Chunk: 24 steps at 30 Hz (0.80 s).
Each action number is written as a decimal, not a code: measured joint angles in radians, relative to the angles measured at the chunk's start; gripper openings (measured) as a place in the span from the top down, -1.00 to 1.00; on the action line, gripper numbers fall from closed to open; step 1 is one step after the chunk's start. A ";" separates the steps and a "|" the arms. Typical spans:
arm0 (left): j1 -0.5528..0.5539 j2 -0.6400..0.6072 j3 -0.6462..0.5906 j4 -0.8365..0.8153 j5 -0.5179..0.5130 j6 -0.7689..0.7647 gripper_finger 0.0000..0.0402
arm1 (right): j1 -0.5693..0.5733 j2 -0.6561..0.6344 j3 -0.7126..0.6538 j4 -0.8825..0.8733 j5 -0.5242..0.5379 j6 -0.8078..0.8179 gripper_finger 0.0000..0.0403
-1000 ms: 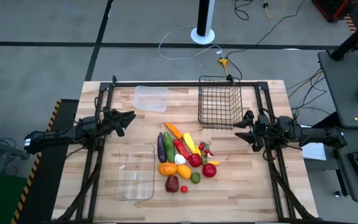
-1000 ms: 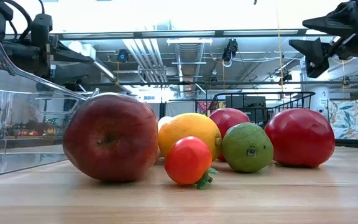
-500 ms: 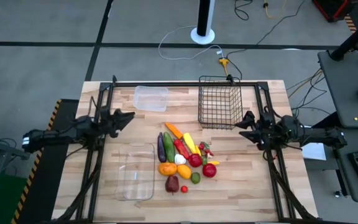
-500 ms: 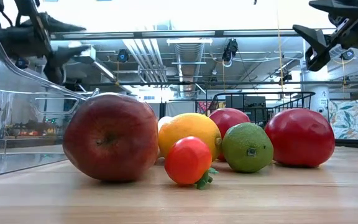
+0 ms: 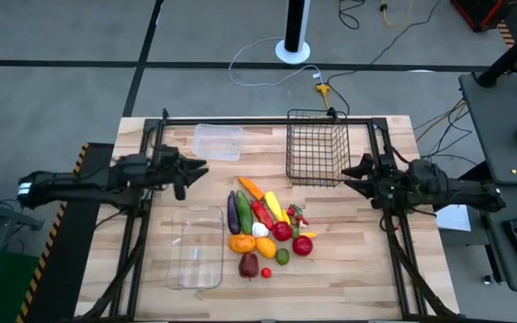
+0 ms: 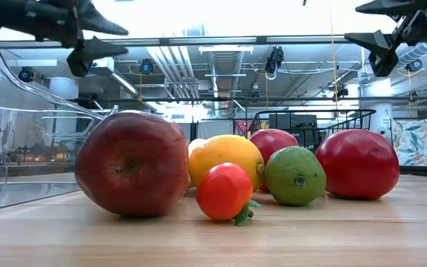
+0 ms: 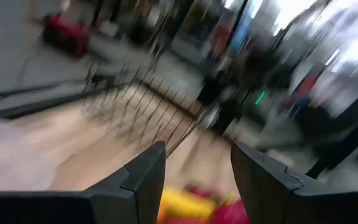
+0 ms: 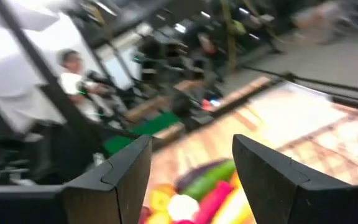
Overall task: Sort produce into baskets
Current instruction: Put the orange bell pepper into the wire basket
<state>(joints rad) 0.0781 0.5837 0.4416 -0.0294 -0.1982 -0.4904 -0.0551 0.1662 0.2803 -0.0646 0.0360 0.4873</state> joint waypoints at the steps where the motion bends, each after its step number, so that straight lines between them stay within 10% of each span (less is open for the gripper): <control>1: -0.004 0.039 0.037 -0.052 0.000 0.009 0.17 | 0.000 0.018 0.029 -0.047 0.022 0.002 -0.08; 24: -0.111 0.757 0.537 -0.412 0.000 -0.145 0.17 | 0.000 0.335 0.304 -0.299 0.121 -0.029 -0.08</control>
<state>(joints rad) -0.0326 1.3409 0.9788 -0.4410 -0.1984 -0.6357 -0.0551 0.5014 0.5846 -0.3634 0.1570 0.4580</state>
